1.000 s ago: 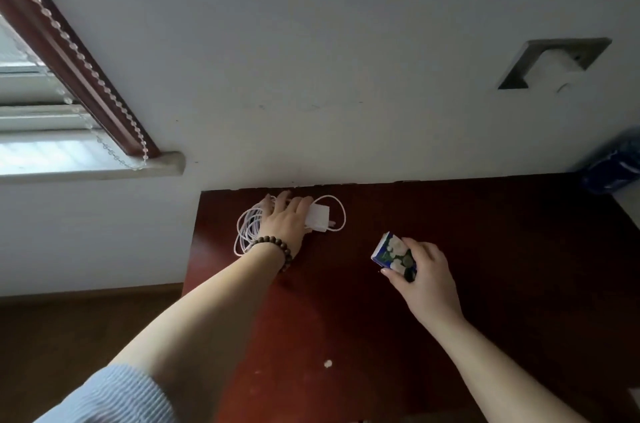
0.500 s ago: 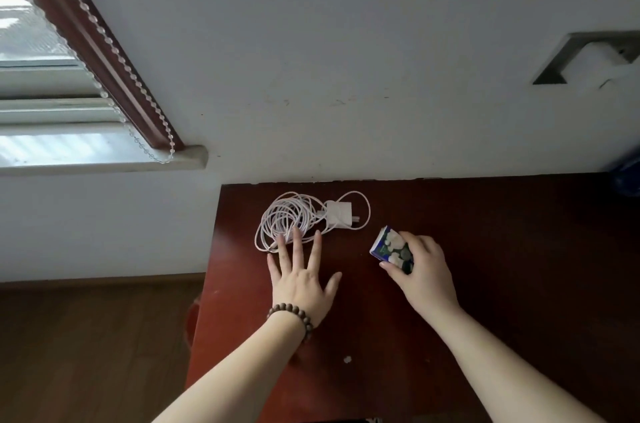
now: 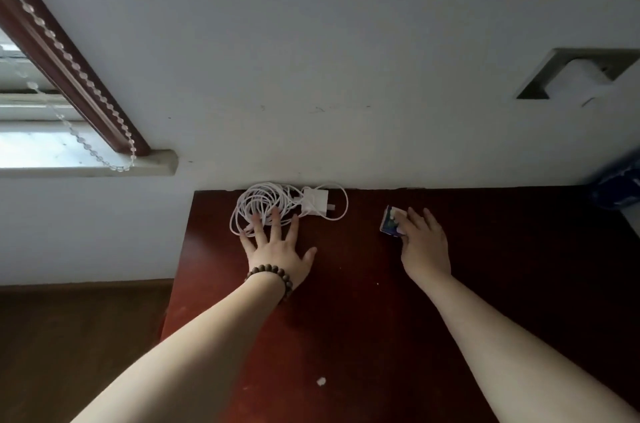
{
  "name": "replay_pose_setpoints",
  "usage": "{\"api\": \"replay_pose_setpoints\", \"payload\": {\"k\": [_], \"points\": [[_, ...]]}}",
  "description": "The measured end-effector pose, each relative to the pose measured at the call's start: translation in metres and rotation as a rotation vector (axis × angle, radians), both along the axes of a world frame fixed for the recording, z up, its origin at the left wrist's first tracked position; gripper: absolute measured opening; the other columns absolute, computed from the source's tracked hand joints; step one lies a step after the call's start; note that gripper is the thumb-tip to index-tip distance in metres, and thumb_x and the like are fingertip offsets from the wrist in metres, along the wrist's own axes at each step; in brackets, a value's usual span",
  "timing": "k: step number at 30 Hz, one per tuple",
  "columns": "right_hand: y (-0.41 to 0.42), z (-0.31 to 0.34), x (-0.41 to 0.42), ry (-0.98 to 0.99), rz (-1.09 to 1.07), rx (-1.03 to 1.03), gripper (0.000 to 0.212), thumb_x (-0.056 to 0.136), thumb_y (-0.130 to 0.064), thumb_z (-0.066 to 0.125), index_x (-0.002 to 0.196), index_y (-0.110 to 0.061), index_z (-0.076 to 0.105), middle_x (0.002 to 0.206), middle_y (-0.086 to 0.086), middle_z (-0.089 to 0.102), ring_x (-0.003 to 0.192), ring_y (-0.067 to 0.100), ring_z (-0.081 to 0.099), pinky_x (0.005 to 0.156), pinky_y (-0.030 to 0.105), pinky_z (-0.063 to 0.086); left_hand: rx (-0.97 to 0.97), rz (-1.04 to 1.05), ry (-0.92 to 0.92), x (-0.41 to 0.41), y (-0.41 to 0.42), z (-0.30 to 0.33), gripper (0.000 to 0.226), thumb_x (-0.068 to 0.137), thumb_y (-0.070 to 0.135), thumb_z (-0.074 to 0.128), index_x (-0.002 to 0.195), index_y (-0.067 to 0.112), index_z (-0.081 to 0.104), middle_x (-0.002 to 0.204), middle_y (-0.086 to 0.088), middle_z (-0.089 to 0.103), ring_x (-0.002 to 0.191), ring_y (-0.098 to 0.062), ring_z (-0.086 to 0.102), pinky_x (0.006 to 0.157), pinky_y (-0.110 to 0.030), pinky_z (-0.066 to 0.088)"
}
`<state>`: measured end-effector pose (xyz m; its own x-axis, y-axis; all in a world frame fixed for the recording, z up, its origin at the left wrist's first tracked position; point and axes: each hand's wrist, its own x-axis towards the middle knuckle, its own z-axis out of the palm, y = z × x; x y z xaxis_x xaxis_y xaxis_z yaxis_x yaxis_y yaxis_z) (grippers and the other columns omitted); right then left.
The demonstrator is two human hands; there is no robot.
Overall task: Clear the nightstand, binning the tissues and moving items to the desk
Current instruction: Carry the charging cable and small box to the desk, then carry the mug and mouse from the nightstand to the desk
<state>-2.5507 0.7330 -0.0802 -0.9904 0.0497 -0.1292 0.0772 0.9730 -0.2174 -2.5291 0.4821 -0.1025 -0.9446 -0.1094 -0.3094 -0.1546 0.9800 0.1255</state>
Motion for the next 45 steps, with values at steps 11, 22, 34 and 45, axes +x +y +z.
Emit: {"api": "replay_pose_setpoints", "payload": {"k": [11, 22, 34, 45], "points": [[-0.004, -0.02, 0.038, 0.039, 0.096, 0.119, 0.066, 0.089, -0.02, 0.05, 0.146, -0.035, 0.023, 0.155, 0.006, 0.019, 0.14, 0.031, 0.018, 0.113, 0.048, 0.024, 0.077, -0.011, 0.1, -0.007, 0.011, 0.002, 0.084, 0.077, 0.067, 0.035, 0.144, 0.047, -0.012, 0.158, -0.002, -0.017, 0.136, -0.044, -0.028, 0.107, -0.064, -0.011], [0.041, -0.009, -0.017, -0.131, -0.022, 0.009, 0.071, 0.086, -0.003, 0.043, 0.147, -0.026, 0.016, 0.159, 0.001, -0.007, 0.145, 0.031, -0.008, 0.116, 0.056, 0.002, 0.036, 0.048, -0.03, -0.026, 0.032, 0.0, 0.094, 0.069, 0.079, 0.032, 0.137, 0.049, -0.027, 0.155, 0.001, -0.026, 0.127, -0.055, -0.034, 0.099, -0.074, -0.014], [0.046, 0.013, -0.021, -0.228, 0.031, 0.062, 0.077, 0.09, -0.011, 0.043, 0.149, -0.032, -0.003, 0.157, 0.004, -0.018, 0.144, 0.028, -0.014, 0.115, 0.056, 0.003, 0.095, 0.021, 0.067, -0.018, 0.021, 0.027, 0.074, 0.083, 0.054, 0.043, 0.146, 0.043, 0.006, 0.159, -0.002, 0.004, 0.14, -0.048, -0.003, 0.109, -0.066, 0.006], [0.009, 0.056, 0.047, 0.156, 0.188, -0.129, 0.06, 0.095, -0.036, 0.042, 0.149, -0.026, 0.017, 0.159, 0.008, 0.007, 0.146, 0.022, -0.002, 0.118, 0.043, 0.003, 0.144, 0.068, 0.448, 0.042, 0.027, 0.065, 0.068, 0.088, 0.052, 0.042, 0.148, 0.029, 0.021, 0.157, -0.002, 0.022, 0.146, -0.023, 0.008, 0.116, -0.046, 0.009]]}}
